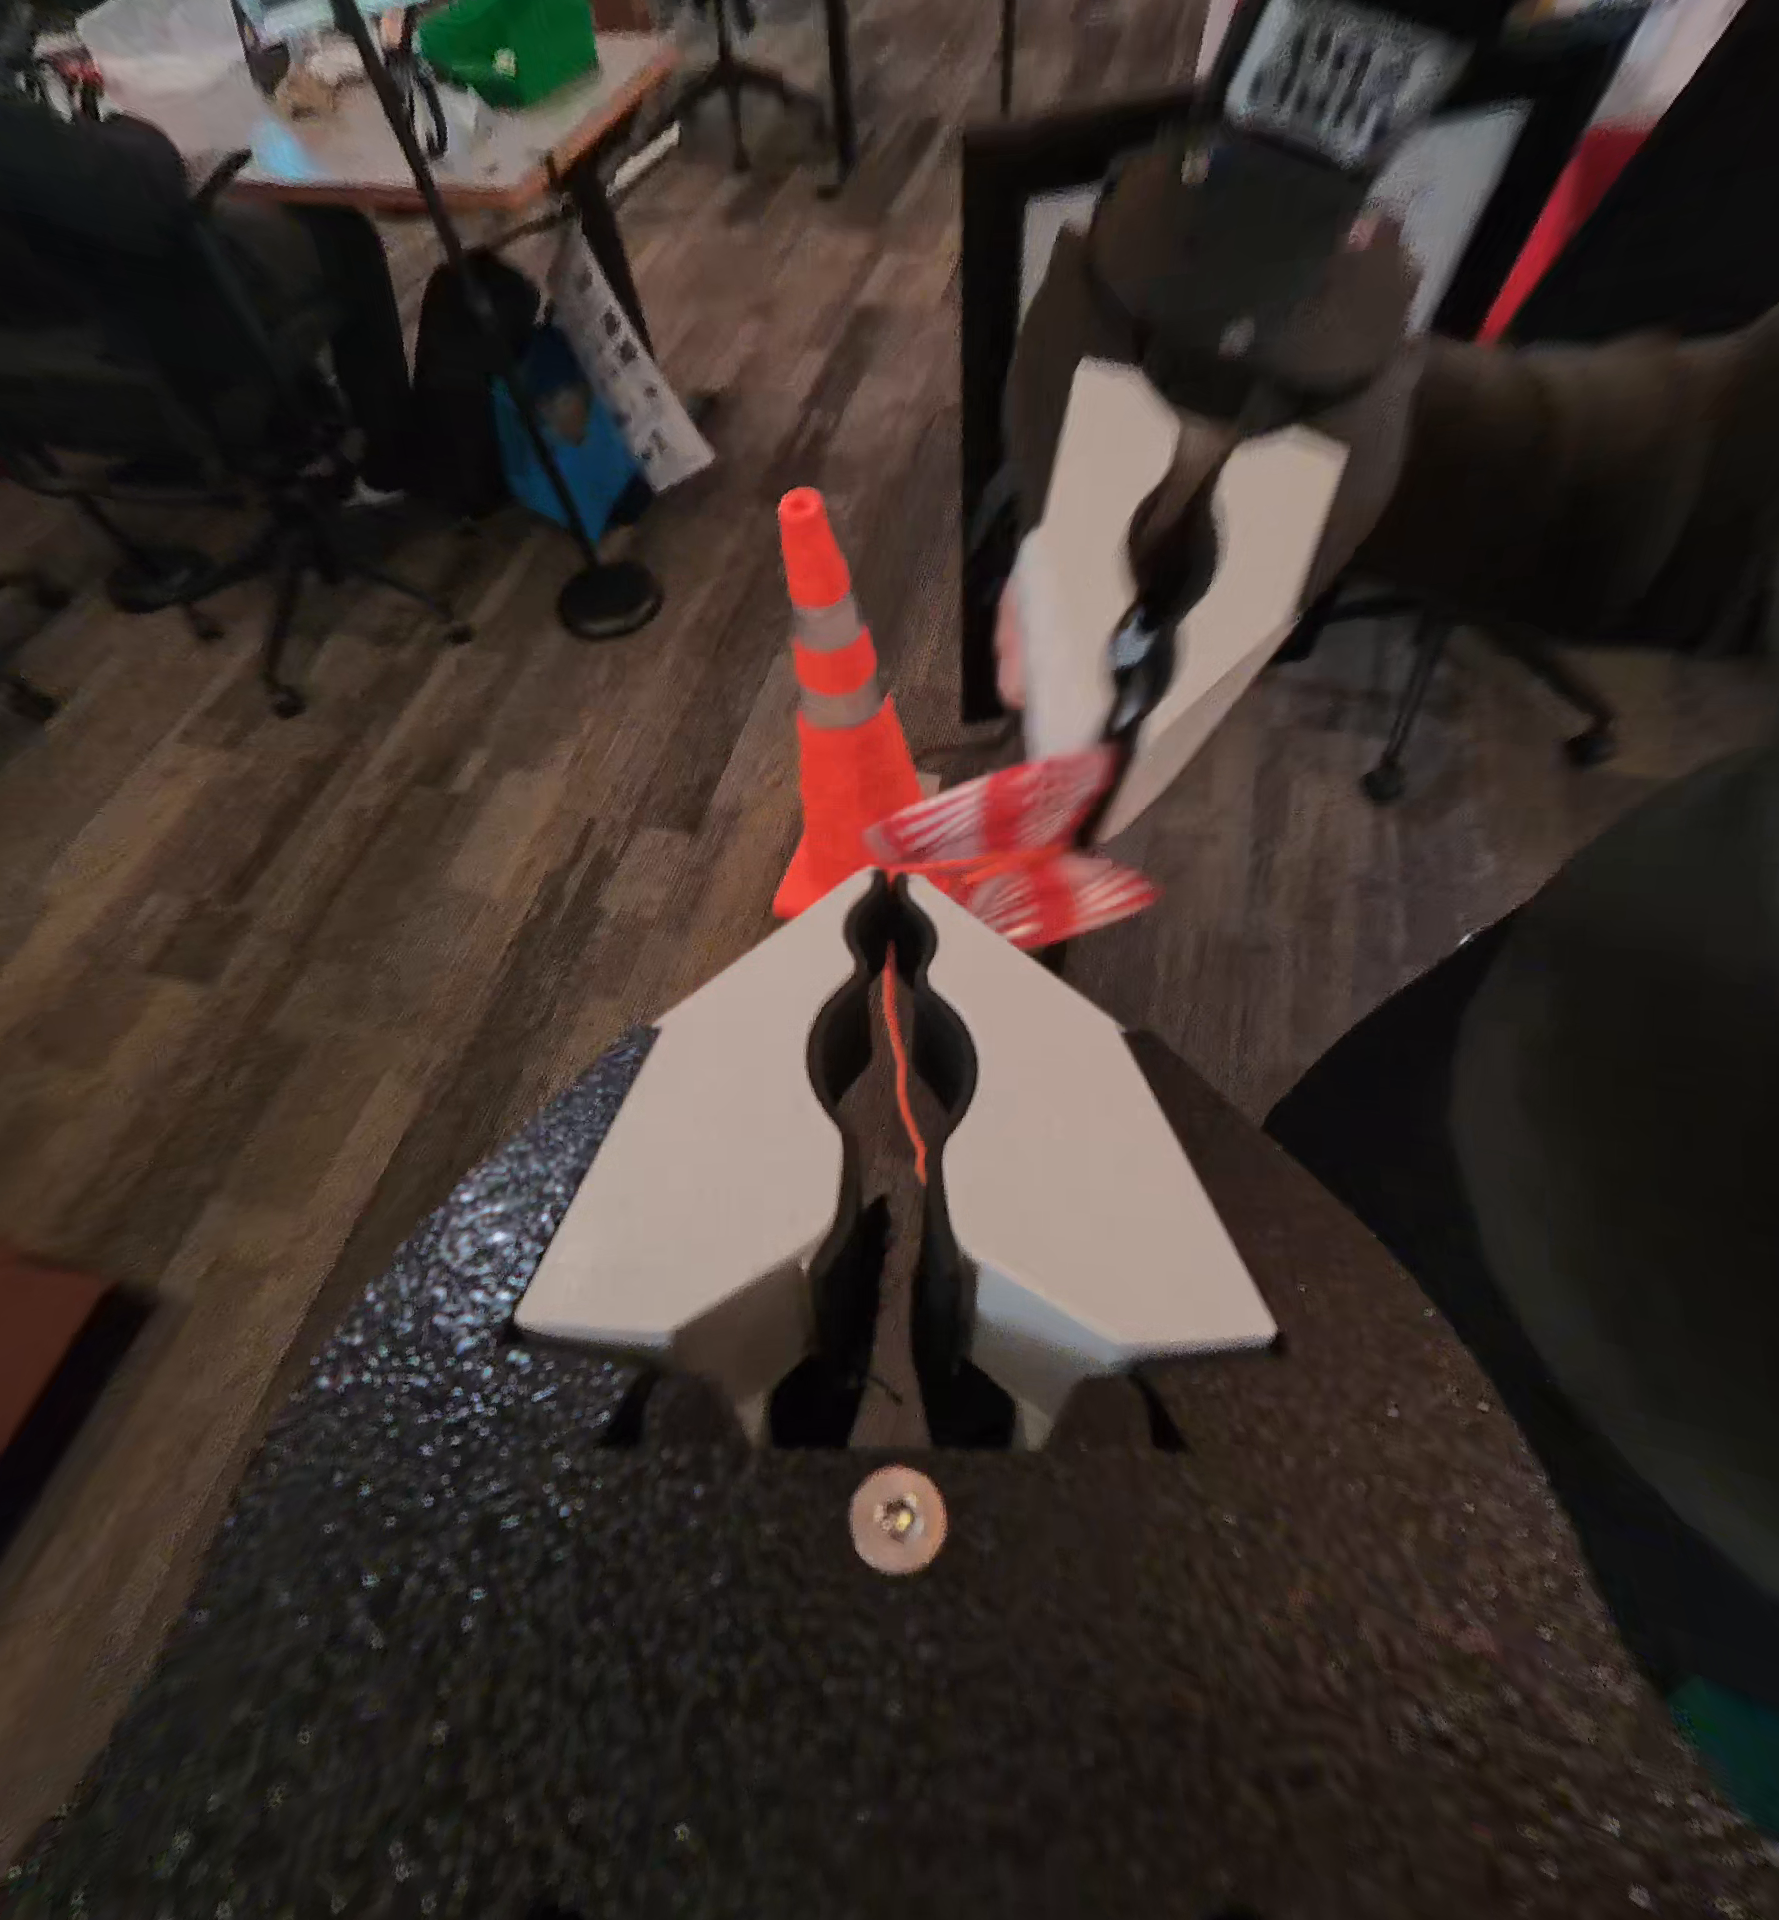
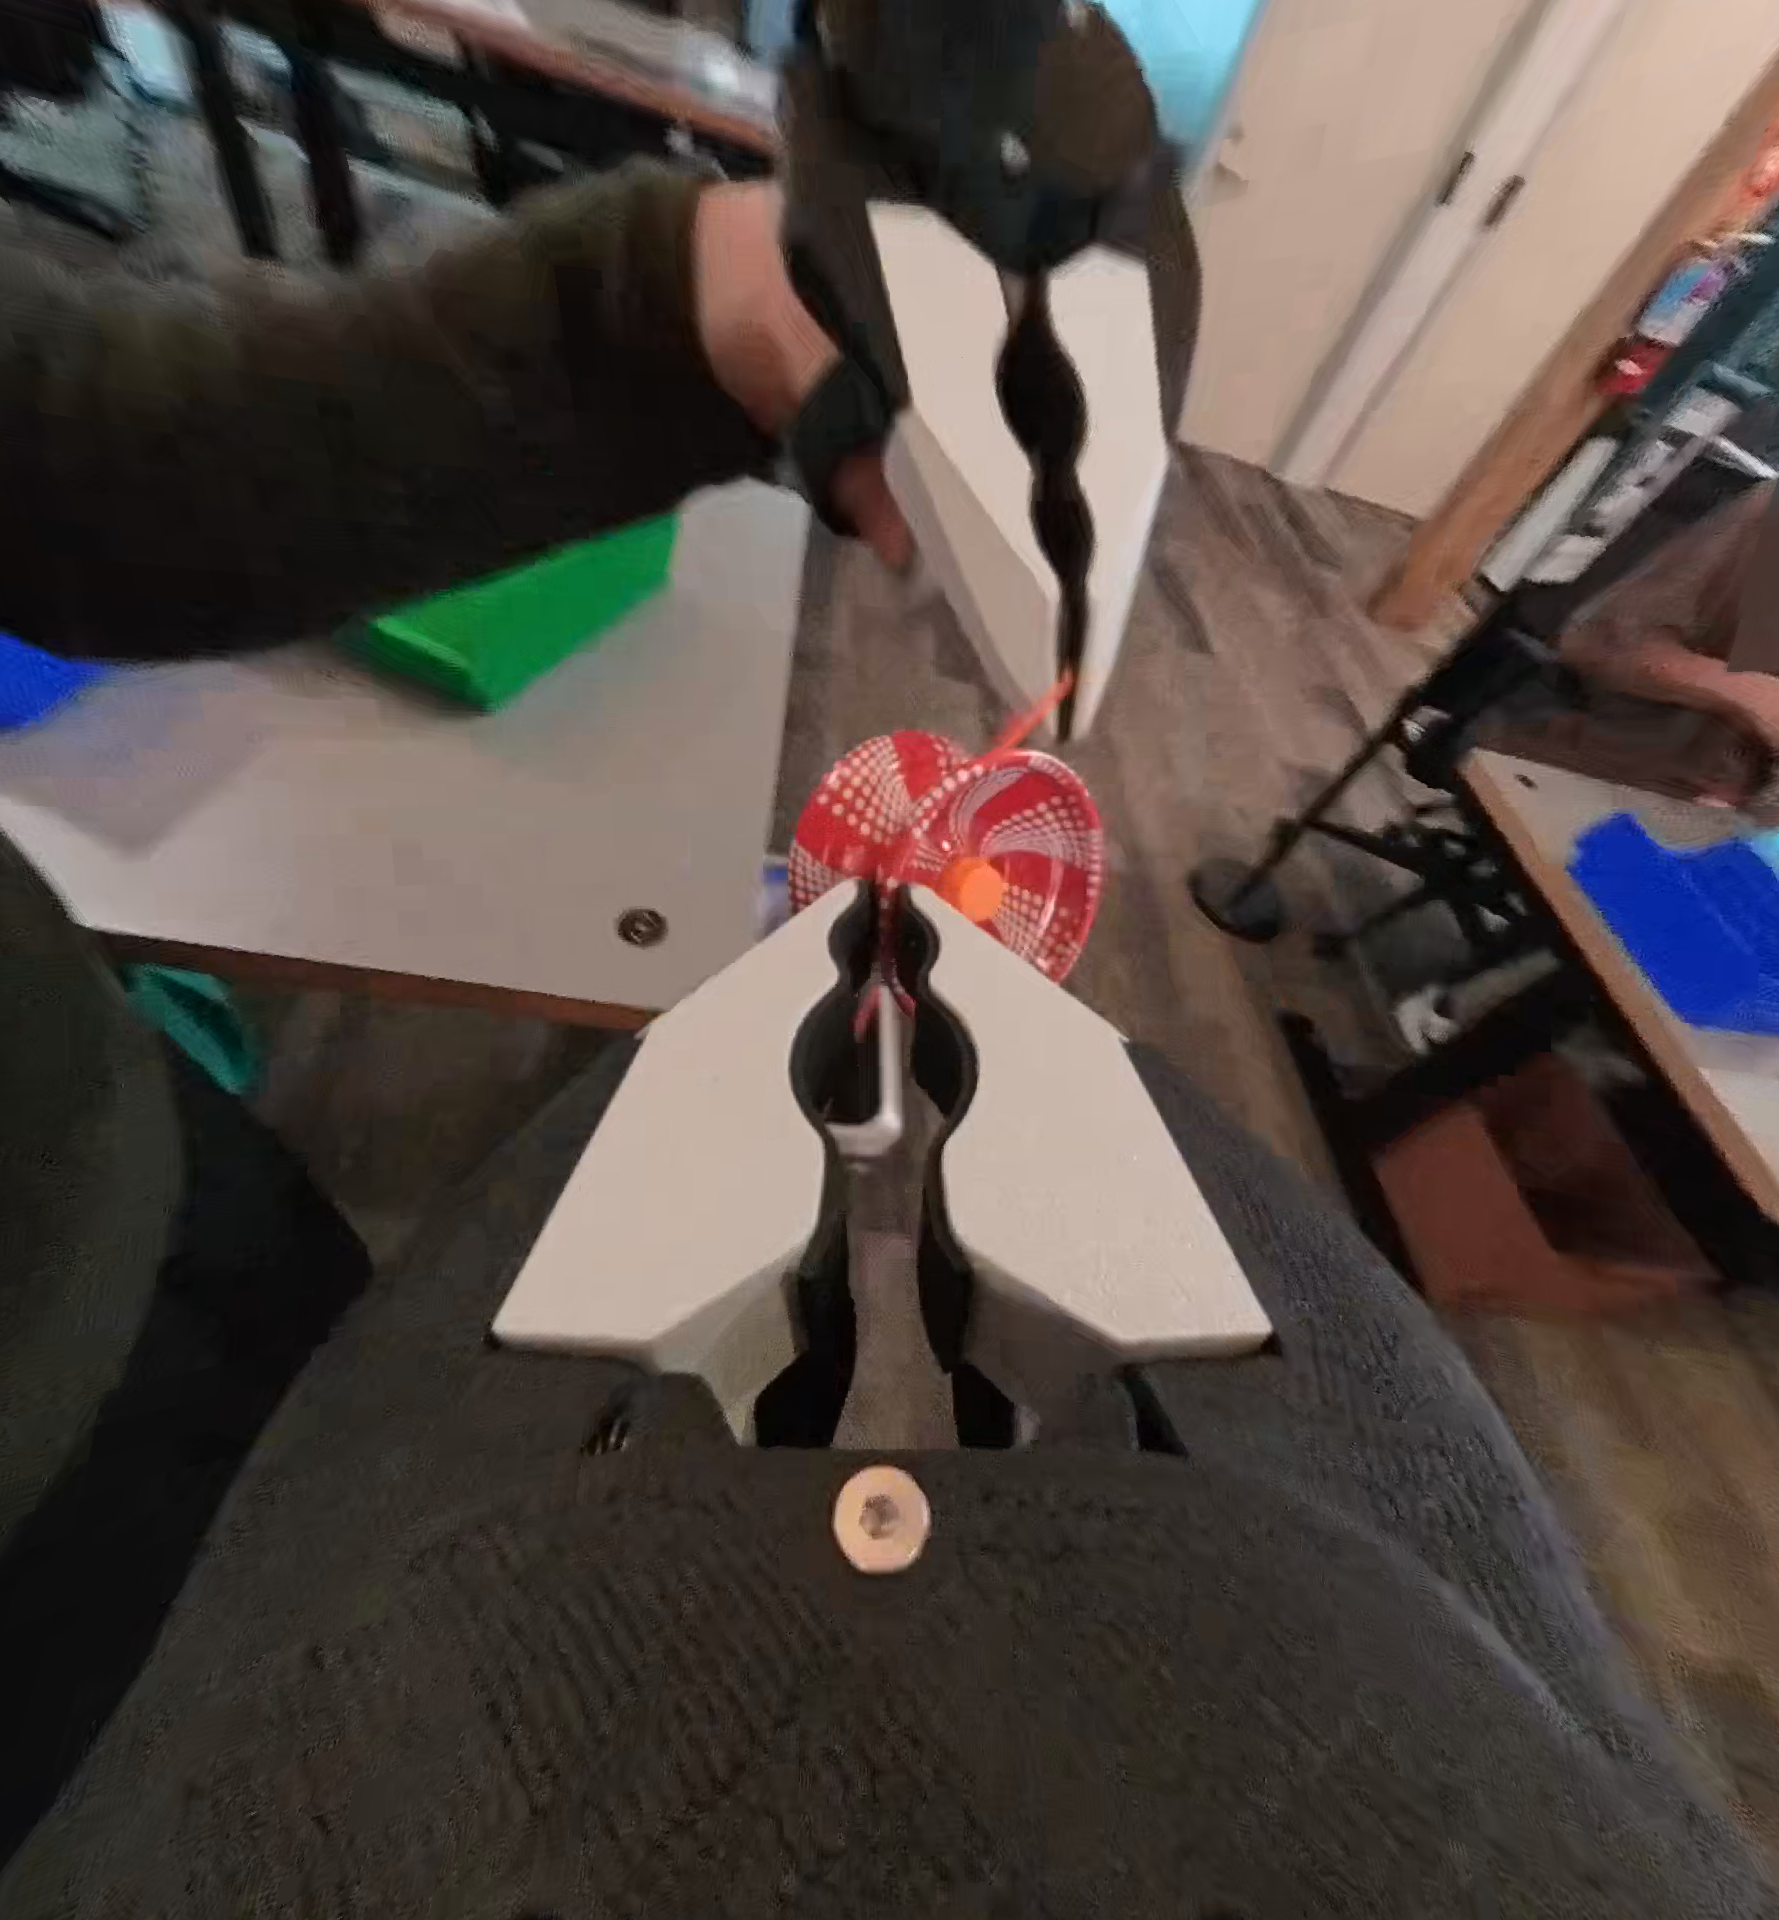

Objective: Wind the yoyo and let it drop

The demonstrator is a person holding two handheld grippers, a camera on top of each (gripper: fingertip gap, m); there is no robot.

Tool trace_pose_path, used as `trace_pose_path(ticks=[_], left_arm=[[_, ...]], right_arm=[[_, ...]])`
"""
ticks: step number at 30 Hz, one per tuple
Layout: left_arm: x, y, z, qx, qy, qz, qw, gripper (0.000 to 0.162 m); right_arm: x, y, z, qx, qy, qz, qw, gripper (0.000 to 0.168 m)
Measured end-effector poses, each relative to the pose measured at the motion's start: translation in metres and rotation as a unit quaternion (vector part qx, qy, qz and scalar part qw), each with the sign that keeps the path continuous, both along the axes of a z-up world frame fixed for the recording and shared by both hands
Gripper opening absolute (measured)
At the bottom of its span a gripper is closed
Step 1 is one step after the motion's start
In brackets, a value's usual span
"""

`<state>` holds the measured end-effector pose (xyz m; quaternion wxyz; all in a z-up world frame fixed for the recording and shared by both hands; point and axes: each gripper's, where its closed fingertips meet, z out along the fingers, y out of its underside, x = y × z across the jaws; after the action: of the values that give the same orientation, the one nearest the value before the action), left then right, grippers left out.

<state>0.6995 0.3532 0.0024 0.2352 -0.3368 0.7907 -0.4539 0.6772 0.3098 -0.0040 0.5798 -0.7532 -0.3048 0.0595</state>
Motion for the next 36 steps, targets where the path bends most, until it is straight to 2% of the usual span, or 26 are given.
trace_pose_path(ticks=[2,4,7,10,13,15,17,19,21,24,26,29,32,34,36], left_arm=[[0.000,-0.001,-0.006,-0.006,0.004,-0.012,1.000,0.000],[0.000,-0.011,-0.007,-0.056,-0.005,-0.032,0.998,0.000],[0.007,-0.019,-0.006,-0.168,-0.019,-0.031,0.985,0.000],[0.005,-0.036,-0.017,-0.260,0.011,-0.062,0.963,0.000],[0.003,-0.061,-0.046,-0.293,0.065,-0.087,0.950,0.000],[0.001,-0.077,-0.070,-0.287,0.092,-0.092,0.949,0.000],[-0.004,-0.090,-0.091,-0.273,0.118,-0.096,0.950,0.000],[-0.018,-0.102,-0.092,-0.259,0.128,-0.120,0.950,0.000],[-0.035,-0.112,-0.064,-0.239,0.089,-0.158,0.954,0.000],[-0.048,-0.109,0.009,-0.178,-0.034,-0.177,0.967,0.000],[-0.051,-0.096,0.060,-0.139,-0.116,-0.163,0.970,0.000],[-0.037,-0.053,0.118,-0.097,-0.212,-0.077,0.969,0.000],[-0.012,0.013,0.141,-0.102,-0.249,0.062,0.961,0.000],[0.000,0.051,0.136,-0.144,-0.239,0.126,0.952,0.000],[0.009,0.081,0.117,-0.194,-0.209,0.177,0.942,0.000]], right_arm=[[-0.012,-0.007,0.022,0.026,0.086,0.052,0.995,0.001],[-0.009,-0.008,0.041,0.058,0.140,0.059,0.987,0.001],[0.001,-0.002,0.057,0.101,0.203,0.031,0.974,0.002],[0.012,0.003,0.068,0.140,0.244,-0.006,0.960,0.001],[0.024,0.003,0.083,0.181,0.271,-0.033,0.945,0.001],[0.033,0.002,0.093,0.204,0.272,-0.057,0.939,0.001],[0.049,0.001,0.102,0.227,0.254,-0.097,0.935,0.001],[0.071,0.004,0.098,0.221,0.205,-0.156,0.941,0.001],[0.089,0.007,0.080,0.188,0.121,-0.205,0.953,0.001],[0.100,0.007,0.043,0.121,0.010,-0.228,0.966,0.001],[0.093,0.005,0.022,0.083,-0.020,-0.210,0.974,0.001],[0.068,0.000,0.002,0.048,-0.022,-0.160,0.986,0.001],[0.029,-0.010,0.001,0.038,0.034,-0.054,0.997,0.001],[0.004,-0.021,0.019,0.063,0.101,0.016,0.993,0.001],[-0.007,-0.032,0.044,0.100,0.171,0.062,0.978,0.001]])
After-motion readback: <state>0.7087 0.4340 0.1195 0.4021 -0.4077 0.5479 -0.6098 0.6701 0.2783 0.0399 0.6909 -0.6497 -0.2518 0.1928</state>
